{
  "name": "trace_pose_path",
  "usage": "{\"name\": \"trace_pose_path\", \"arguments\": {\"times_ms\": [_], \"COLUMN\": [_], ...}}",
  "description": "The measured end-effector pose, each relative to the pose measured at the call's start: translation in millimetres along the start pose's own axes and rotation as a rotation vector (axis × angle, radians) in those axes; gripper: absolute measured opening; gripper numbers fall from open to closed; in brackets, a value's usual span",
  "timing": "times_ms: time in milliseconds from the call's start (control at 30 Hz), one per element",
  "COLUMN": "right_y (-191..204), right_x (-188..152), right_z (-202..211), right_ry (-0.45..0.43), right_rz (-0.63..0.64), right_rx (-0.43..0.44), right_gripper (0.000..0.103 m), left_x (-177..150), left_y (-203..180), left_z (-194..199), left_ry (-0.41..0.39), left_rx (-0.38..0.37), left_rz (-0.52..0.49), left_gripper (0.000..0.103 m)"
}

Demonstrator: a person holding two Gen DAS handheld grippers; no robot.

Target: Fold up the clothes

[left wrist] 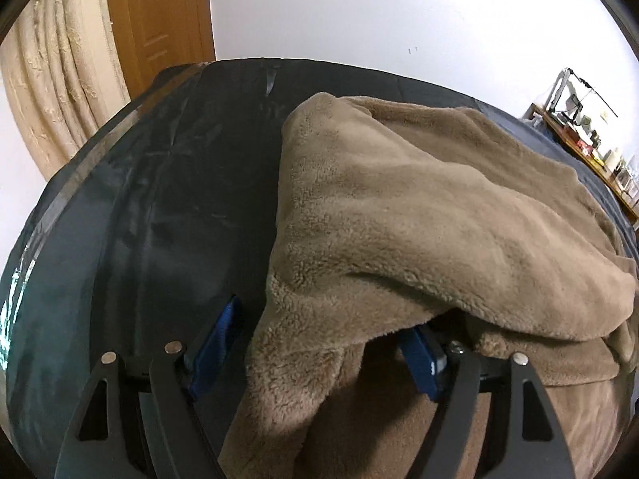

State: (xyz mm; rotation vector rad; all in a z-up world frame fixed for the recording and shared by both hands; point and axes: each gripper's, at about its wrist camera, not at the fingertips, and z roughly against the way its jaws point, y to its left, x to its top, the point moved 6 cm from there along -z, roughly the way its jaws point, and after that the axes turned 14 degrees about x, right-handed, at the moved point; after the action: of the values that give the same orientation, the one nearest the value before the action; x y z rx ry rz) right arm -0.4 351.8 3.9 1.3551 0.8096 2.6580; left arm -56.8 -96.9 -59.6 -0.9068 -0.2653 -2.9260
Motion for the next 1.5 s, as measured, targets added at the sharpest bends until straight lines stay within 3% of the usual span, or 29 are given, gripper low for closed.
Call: {"name": "trace_pose_path", "arguments": {"times_ms": [67,167,300,333,500,733,1067,1267,1367,1500], "right_y": [4,1,-2,-1,4,2,8,19,24,22], "right_x": [2,5,2,1,-24,-54,-62,-61,-58,-42], "right_z": [9,13,16,17,5,-11,-1,-9,-17,-19], "right_ry": [-0.03,-0.048,-0.051,-0.051,0.02,0.12,0.145,0.16,0.185,0.151], "right_rz": [0.067,0.056,-0.088,-0.096,-0.115,-0.144,-0.142,-0.098,-0.052,-0.002], "right_rx": [-0.082,-0.033,0.277,0.307,0.301,0.249,0.186,0.232,0.198,0.109], "right_gripper": [0.086,0.086,0.086,0.086,0.054,0.053,0.052,0.051,0.029,0.017], "left_x": [1,2,3,2,3,2,3,2,2,3], "left_y": [-1,-1,2,2,9,4,6,3,4,15], "left_z": [-1,-1,-1,0,0,2,0,0,-1,-3], "left_ry": [-0.006,-0.013,-0.019,-0.017,-0.004,-0.009,-0.005,-0.01,-0.009,0.001], "left_rx": [0.001,-0.001,-0.008,-0.007,-0.013,-0.012,-0.015,-0.016,-0.013,0.014], "left_rz": [-0.004,-0.003,0.011,0.015,0.056,0.038,0.044,0.023,0.027,0.068], "left_gripper": [0.08,0.08,0.08,0.08,0.08,0.08,0.08,0.08,0.08,0.08]}}
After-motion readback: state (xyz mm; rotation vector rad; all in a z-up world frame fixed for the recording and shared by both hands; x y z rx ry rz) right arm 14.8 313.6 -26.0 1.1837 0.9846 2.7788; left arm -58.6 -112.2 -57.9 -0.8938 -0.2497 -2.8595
